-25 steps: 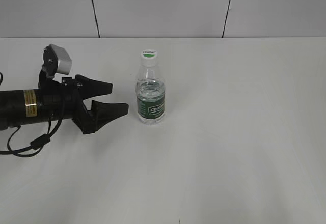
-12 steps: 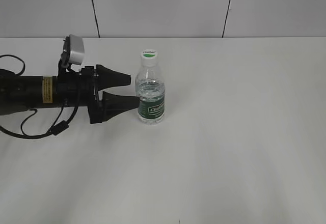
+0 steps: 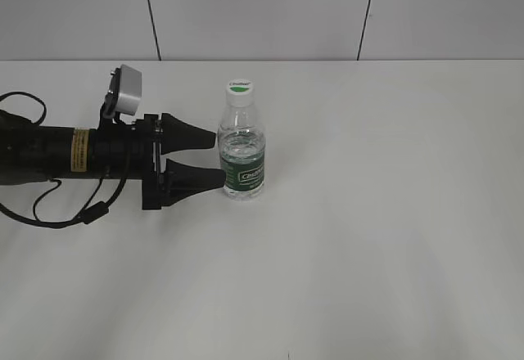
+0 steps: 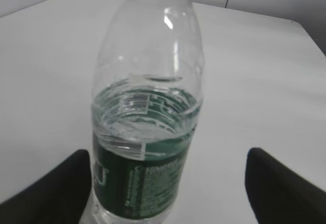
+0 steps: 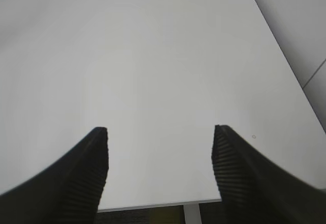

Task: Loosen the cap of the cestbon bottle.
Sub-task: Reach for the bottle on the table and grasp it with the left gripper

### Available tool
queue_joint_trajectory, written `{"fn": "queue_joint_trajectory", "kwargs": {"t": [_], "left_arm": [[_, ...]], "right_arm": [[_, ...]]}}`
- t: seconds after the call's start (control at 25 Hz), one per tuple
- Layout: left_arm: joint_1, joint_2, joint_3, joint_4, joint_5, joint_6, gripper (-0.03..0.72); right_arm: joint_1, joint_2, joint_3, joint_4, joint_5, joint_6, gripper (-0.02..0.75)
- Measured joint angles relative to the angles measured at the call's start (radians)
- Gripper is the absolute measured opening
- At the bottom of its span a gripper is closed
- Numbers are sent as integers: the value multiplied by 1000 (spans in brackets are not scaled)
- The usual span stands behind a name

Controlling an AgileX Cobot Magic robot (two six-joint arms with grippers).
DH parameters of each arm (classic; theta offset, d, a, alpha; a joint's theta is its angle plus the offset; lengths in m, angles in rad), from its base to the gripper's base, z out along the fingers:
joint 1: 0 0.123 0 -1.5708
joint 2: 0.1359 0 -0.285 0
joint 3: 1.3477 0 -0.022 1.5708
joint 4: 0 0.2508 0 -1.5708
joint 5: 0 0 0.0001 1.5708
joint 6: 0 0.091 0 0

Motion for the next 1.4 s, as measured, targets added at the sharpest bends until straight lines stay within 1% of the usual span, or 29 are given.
{"fn": "queue_joint_trajectory", "kwargs": {"t": [0.32, 0.48, 0.6, 0.8, 0.96, 1.2, 1.4], "left_arm": [[0, 0, 0, -4, 0, -1, 564], [0, 0, 0, -49, 0, -3, 566], [0, 0, 0, -75, 0, -26, 587], [-3, 3, 0, -87, 0, -50, 600], [-33, 12, 0, -107, -1, -51, 597], [-90, 13, 0, -191, 66, -51, 592], [-113, 13, 0, -224, 94, -35, 591]], "right_arm": [[0, 0, 0, 0, 0, 0, 489], [0, 0, 0, 0, 0, 0, 489], [0, 0, 0, 0, 0, 0, 489], [0, 0, 0, 0, -1, 0, 489], [0, 0, 0, 0, -1, 0, 489], [0, 0, 0, 0, -1, 0, 489], [0, 0, 0, 0, -1, 0, 489]]}}
